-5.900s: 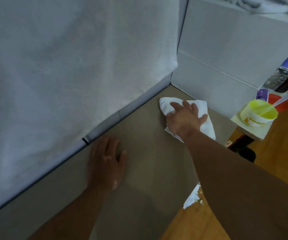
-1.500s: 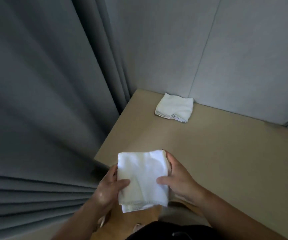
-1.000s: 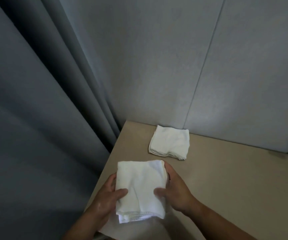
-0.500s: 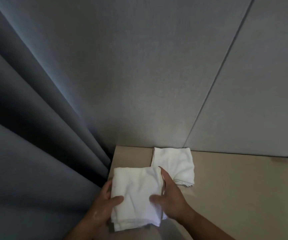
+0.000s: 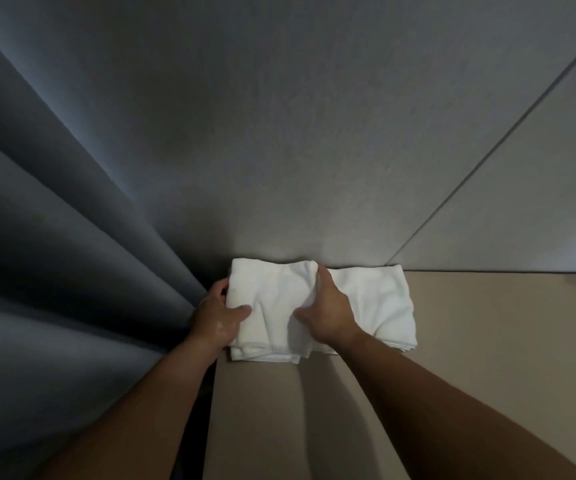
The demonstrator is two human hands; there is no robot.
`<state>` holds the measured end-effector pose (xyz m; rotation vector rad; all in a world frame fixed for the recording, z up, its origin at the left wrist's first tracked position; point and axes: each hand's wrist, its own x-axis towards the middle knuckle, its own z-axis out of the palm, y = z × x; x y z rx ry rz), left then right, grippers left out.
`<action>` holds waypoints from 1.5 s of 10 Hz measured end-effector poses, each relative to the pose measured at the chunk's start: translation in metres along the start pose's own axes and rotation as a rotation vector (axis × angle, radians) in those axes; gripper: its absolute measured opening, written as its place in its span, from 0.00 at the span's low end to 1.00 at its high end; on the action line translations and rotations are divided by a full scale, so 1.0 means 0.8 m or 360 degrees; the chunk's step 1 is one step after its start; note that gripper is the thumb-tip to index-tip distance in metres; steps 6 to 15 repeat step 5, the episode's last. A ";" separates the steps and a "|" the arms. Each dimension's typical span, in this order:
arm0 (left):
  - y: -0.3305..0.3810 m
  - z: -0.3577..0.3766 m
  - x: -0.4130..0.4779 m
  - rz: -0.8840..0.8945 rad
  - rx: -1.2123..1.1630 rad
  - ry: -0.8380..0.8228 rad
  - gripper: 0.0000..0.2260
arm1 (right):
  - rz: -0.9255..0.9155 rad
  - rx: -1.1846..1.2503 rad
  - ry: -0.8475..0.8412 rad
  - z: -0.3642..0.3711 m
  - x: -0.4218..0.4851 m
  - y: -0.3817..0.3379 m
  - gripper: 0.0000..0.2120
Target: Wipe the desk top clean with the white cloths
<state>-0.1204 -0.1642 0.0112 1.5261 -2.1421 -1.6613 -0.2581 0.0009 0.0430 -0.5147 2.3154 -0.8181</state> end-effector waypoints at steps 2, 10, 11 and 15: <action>-0.017 0.011 0.018 0.0030 0.0451 0.0018 0.32 | 0.0114 -0.0234 0.0067 0.024 0.015 -0.006 0.41; -0.012 0.003 -0.010 0.0016 0.0466 0.0025 0.28 | 0.0006 -0.0293 0.0170 0.000 -0.028 -0.013 0.35; -0.012 0.003 -0.010 0.0016 0.0466 0.0025 0.28 | 0.0006 -0.0293 0.0170 0.000 -0.028 -0.013 0.35; -0.012 0.003 -0.010 0.0016 0.0466 0.0025 0.28 | 0.0006 -0.0293 0.0170 0.000 -0.028 -0.013 0.35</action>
